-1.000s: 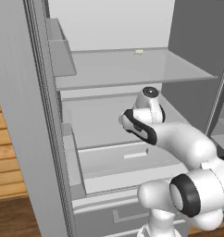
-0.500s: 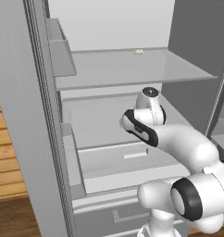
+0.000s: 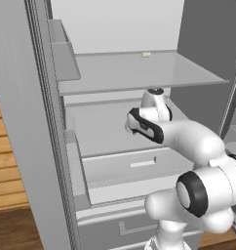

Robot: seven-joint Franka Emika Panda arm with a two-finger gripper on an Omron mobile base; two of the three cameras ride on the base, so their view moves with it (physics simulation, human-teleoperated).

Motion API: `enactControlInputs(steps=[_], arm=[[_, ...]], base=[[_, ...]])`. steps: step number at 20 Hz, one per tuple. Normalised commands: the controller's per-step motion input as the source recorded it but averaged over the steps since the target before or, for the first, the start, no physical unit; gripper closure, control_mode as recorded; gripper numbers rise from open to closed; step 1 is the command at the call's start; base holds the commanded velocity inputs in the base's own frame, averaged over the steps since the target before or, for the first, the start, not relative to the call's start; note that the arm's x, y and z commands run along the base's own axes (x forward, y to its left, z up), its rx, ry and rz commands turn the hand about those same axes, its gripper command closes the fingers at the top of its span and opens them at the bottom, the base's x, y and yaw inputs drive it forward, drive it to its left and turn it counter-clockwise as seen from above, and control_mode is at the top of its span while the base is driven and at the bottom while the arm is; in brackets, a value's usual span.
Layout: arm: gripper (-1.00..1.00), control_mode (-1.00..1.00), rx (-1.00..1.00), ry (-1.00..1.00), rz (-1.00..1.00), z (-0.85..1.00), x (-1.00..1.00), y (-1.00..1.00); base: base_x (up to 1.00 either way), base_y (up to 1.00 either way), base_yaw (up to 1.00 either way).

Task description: Take the strawberry from the fridge and place it on top of the pancake, located on the dining counter.

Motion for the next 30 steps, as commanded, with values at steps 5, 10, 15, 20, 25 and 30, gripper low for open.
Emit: enactControlInputs(steps=[5,10,15,20,25,30], arm=[[-1.00,-1.00,-0.03,0.15,-0.01,-0.51,0.00,0.00],[-1.00,-1.00,0.00,0.00,0.00,-0.18,-0.14,0.00],[-1.00,-1.00,0.00,-0.12,0.00,-0.01,-0.48,0.00],[-1.00,-1.00,0.00,-0.14,0.00,0.00,-0.34,0.00],[-1.00,-1.00,0.00,0.00,-0.01,0.00,0.06,0.00],[-1.00,-1.00,0.00,0.00,-0.01,0.02,0.19,0.00]], base=[[0.00,0.00,0.00],[0.00,0.00,0.00],[0.00,0.00,0.00],[0.00,0.00,0.00],[0.00,0.00,0.00],[0.00,0.00,0.00]])
